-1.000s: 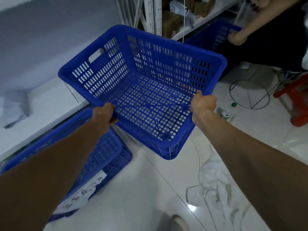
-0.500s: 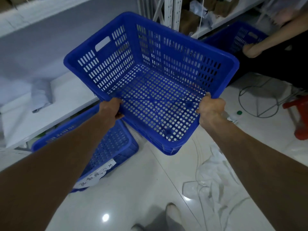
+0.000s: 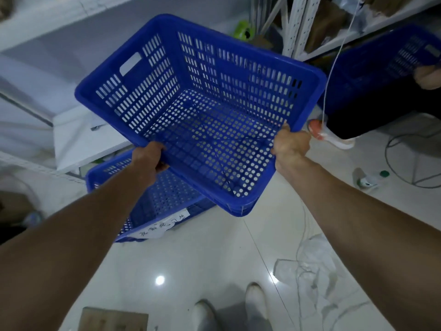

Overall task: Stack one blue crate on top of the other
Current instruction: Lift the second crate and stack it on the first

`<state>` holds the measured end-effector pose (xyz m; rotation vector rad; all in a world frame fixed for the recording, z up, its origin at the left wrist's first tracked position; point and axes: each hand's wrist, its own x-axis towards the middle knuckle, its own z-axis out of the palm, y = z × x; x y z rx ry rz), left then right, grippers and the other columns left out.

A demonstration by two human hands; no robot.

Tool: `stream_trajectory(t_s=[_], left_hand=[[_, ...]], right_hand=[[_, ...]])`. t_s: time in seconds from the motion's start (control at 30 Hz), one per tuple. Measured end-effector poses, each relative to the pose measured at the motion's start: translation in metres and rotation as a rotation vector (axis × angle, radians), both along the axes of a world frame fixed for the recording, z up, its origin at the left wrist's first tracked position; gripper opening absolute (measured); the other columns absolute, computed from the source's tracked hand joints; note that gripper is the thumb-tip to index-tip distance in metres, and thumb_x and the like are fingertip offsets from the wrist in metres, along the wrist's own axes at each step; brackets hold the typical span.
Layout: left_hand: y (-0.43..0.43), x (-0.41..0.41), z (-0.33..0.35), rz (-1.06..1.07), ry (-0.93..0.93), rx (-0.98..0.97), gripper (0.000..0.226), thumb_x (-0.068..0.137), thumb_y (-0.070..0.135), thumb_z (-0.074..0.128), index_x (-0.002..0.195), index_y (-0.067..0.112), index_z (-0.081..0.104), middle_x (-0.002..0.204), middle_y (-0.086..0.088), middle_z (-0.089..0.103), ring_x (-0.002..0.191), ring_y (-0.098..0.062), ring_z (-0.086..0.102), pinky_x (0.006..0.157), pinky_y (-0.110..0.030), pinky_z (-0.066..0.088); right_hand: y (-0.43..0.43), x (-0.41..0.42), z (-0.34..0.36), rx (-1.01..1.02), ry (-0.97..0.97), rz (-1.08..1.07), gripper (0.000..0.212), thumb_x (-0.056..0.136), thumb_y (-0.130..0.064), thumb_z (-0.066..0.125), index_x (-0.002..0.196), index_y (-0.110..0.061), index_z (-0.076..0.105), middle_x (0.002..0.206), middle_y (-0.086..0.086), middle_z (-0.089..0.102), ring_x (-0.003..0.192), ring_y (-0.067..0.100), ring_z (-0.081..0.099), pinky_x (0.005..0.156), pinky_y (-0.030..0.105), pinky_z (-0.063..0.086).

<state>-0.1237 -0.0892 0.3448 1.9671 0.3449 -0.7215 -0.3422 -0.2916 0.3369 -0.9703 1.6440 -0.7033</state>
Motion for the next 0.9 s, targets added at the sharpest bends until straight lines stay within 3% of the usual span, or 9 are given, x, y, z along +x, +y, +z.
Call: stream_trajectory(t_s=[0.1, 0.17, 0.23, 0.37, 0.53, 0.67, 0.83, 0.9], left_hand=[[0.029, 0.020, -0.007, 0.065, 0.024, 0.005, 0.014, 0.090, 0.013, 0.066, 0.087, 0.015, 0.052, 0.100, -0.012, 0.062, 0.085, -0.027, 0.064, 0.072, -0.039, 0.060], [0.042, 0.026, -0.011, 0.072, 0.043, 0.012, 0.015, 0.089, 0.013, 0.067, 0.099, 0.011, 0.056, 0.096, -0.011, 0.062, 0.079, -0.026, 0.064, 0.079, -0.042, 0.061], [0.066, 0.037, -0.014, 0.124, 0.056, 0.005, 0.028, 0.088, 0.013, 0.067, 0.113, 0.009, 0.056, 0.093, -0.010, 0.062, 0.076, -0.025, 0.063, 0.073, -0.040, 0.061], [0.105, 0.048, -0.016, 0.206, 0.053, -0.010, 0.030, 0.089, 0.016, 0.067, 0.115, 0.009, 0.054, 0.091, -0.009, 0.062, 0.073, -0.021, 0.063, 0.054, -0.033, 0.053], [0.144, 0.054, -0.023, 0.303, 0.042, -0.032, 0.027, 0.091, 0.013, 0.063, 0.115, 0.009, 0.052, 0.103, -0.011, 0.062, 0.088, -0.025, 0.063, 0.058, -0.032, 0.053], [0.168, 0.058, -0.024, 0.354, 0.047, -0.035, 0.039, 0.090, 0.012, 0.062, 0.127, 0.006, 0.053, 0.115, -0.013, 0.062, 0.096, -0.027, 0.062, 0.057, -0.030, 0.054], [0.190, 0.062, -0.032, 0.433, 0.072, -0.047, 0.027, 0.090, 0.010, 0.063, 0.114, 0.007, 0.052, 0.097, -0.010, 0.060, 0.077, -0.020, 0.061, 0.055, -0.028, 0.051], [0.194, 0.063, -0.034, 0.452, 0.090, -0.037, 0.026, 0.089, 0.013, 0.064, 0.112, 0.008, 0.052, 0.086, -0.007, 0.057, 0.069, -0.016, 0.056, 0.052, -0.026, 0.048]], right_hand=[[0.019, 0.029, -0.005, 0.002, 0.006, 0.049, 0.020, 0.099, -0.032, 0.055, 0.085, -0.018, 0.052, 0.075, -0.005, 0.057, 0.079, 0.024, 0.069, 0.073, 0.041, 0.062], [0.027, 0.038, -0.010, 0.014, 0.013, 0.070, 0.023, 0.099, -0.035, 0.055, 0.095, -0.012, 0.057, 0.081, 0.001, 0.063, 0.080, 0.026, 0.069, 0.074, 0.042, 0.062], [0.040, 0.059, -0.016, 0.025, 0.035, 0.129, 0.030, 0.099, -0.035, 0.054, 0.105, -0.006, 0.060, 0.088, 0.004, 0.066, 0.079, 0.025, 0.069, 0.075, 0.041, 0.062], [0.064, 0.092, -0.020, 0.018, 0.025, 0.206, 0.026, 0.099, -0.032, 0.054, 0.101, -0.007, 0.060, 0.080, 0.001, 0.063, 0.076, 0.024, 0.068, 0.069, 0.036, 0.060], [0.089, 0.127, -0.023, 0.018, 0.017, 0.292, 0.028, 0.098, -0.035, 0.056, 0.101, -0.008, 0.060, 0.087, 0.008, 0.069, 0.073, 0.027, 0.069, 0.066, 0.040, 0.062], [0.104, 0.149, -0.026, 0.011, 0.008, 0.346, 0.025, 0.098, -0.034, 0.056, 0.095, -0.010, 0.059, 0.084, 0.005, 0.067, 0.069, 0.024, 0.067, 0.065, 0.038, 0.061], [0.120, 0.172, -0.031, 0.018, 0.021, 0.409, 0.026, 0.097, -0.035, 0.058, 0.076, -0.020, 0.051, 0.082, 0.003, 0.066, 0.074, 0.028, 0.070, 0.068, 0.044, 0.063], [0.123, 0.177, -0.033, 0.013, 0.028, 0.426, 0.025, 0.097, -0.035, 0.058, 0.079, -0.018, 0.053, 0.083, 0.002, 0.066, 0.074, 0.028, 0.070, 0.068, 0.044, 0.063]])
